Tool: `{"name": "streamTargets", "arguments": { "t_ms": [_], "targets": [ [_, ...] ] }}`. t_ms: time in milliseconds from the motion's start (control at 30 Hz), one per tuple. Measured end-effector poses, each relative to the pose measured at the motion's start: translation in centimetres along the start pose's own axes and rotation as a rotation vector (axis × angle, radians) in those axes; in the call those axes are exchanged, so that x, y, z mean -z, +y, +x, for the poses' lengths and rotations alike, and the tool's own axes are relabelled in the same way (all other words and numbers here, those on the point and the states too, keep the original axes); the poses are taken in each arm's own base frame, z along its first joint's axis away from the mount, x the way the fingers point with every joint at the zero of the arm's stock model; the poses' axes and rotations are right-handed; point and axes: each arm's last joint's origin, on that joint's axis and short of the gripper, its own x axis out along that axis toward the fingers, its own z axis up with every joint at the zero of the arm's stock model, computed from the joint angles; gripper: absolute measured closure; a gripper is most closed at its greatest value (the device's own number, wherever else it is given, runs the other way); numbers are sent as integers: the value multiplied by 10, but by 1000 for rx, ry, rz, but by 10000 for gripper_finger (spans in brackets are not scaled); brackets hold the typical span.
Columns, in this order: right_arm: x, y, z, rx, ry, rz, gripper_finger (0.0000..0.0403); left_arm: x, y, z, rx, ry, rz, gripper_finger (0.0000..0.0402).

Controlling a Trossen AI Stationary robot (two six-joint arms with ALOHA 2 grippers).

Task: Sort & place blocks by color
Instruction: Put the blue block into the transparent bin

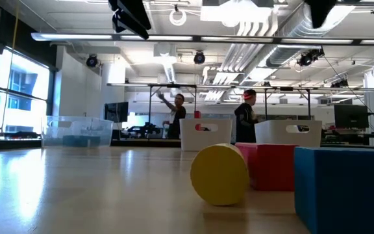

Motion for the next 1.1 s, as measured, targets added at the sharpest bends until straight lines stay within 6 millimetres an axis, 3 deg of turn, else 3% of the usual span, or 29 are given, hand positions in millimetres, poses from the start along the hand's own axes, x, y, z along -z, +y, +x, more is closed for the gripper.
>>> {"name": "streamTargets", "arguments": {
  "t_ms": [400,633,833,1100],
  "targets": [
    [41,-6,-3,234,26,-15,157,-2,3,0,-104,-30,-73,237],
    [59,-10,18,318,59,-39,157,-2,3,0,-105,-32,-98,237],
    [77,-33,30,382,117,-30,157,-2,3,0,-108,-34,-103,237],
    [98,-77,19,303,110,112,157,-2,4,0,-126,-39,-103,237]
  ]
}}
